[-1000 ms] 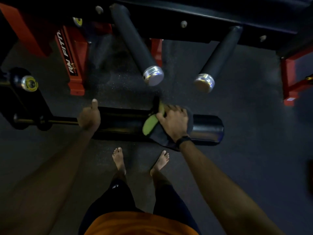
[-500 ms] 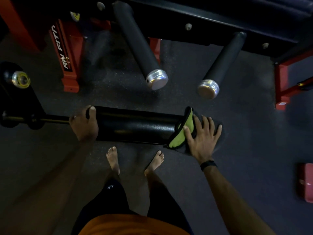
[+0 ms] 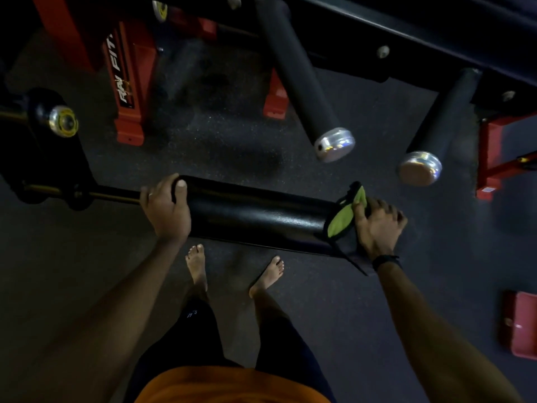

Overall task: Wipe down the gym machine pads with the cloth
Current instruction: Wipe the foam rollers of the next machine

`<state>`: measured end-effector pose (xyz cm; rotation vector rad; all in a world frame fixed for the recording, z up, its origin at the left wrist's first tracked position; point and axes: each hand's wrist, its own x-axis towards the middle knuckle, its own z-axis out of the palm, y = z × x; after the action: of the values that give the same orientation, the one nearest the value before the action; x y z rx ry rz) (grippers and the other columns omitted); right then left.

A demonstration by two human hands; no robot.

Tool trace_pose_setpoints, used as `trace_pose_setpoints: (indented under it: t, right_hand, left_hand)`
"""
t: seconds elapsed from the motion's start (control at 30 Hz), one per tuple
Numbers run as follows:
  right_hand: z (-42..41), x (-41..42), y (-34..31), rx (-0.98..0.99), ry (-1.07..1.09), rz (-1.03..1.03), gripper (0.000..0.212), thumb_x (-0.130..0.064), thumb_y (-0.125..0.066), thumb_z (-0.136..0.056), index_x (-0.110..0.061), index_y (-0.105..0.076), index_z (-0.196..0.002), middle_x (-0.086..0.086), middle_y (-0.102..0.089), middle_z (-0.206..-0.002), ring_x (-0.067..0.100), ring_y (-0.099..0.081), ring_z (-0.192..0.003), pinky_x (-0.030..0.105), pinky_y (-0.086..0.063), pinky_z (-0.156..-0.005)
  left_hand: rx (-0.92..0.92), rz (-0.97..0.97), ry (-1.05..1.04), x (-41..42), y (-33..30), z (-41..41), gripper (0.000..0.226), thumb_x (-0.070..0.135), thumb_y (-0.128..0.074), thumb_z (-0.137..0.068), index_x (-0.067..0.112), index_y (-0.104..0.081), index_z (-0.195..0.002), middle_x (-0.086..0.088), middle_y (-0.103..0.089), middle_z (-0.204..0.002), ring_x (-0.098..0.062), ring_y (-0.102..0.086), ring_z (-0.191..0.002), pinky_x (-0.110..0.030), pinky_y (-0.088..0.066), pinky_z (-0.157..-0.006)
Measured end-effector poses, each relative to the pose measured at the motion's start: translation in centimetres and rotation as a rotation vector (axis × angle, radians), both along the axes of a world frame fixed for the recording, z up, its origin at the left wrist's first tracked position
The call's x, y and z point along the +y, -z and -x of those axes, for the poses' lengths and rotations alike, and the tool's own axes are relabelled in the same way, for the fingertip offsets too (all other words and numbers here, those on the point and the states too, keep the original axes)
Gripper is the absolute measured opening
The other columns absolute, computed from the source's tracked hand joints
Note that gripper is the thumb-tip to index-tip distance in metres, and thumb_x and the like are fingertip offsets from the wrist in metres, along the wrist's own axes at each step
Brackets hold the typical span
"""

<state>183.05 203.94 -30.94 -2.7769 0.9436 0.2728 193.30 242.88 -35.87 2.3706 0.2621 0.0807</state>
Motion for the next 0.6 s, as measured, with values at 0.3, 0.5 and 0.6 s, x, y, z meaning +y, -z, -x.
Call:
trace_pose_setpoints:
  t: [0.3, 0.5, 0.6]
  right_hand:
    - [-8.7, 21.7, -0.3, -0.133, -0.456, -0.180, 0.045, -0.047, -0.032, -0.101, -0.023, -0.059, -0.128, 0.006, -0.067, -0.118, 0.028, -0.060, -0.104, 0.041, -0.038, -0.089]
    - [-15.6, 32.9, -0.4, 0.123, -0.594, -0.301, 0.042, -0.051, -0.046, -0.097, -0.019, -0.067, -0.115, 0.010, -0.067, -0.114, 0.032, -0.061, -0.105, 0.042, -0.040, -0.085]
    - [-18.4, 30.8, 0.5, 0.341, -0.416, -0.508, 0.054, -0.058, -0.051, -0.095, -0.014, -0.064, -0.123, 0.013, -0.064, -0.126, 0.035, -0.059, -0.115, 0.040, -0.041, -0.087]
  left_hand:
    - [0.304, 0.460, -0.051, 1.1, -1.1, 0.2, 0.071, 0.059, -0.026, -0.097, 0.017, -0.039, -0.153, 0.001, -0.034, -0.161, -0.016, -0.016, -0.152, -0.028, -0.001, -0.122]
    - [0.361, 0.910, -0.318, 3.1, -2.1, -1.5, 0.073, 0.060, -0.037, -0.096, 0.016, -0.036, -0.154, -0.001, -0.039, -0.157, -0.014, -0.037, -0.144, -0.042, -0.028, -0.122]
    - [0.392, 0.890, -0.294, 3.3, -3.1, -2.1, 0.061, 0.048, -0.030, -0.107, 0.010, -0.034, -0.154, -0.006, -0.037, -0.158, -0.017, -0.036, -0.145, -0.041, -0.025, -0.123]
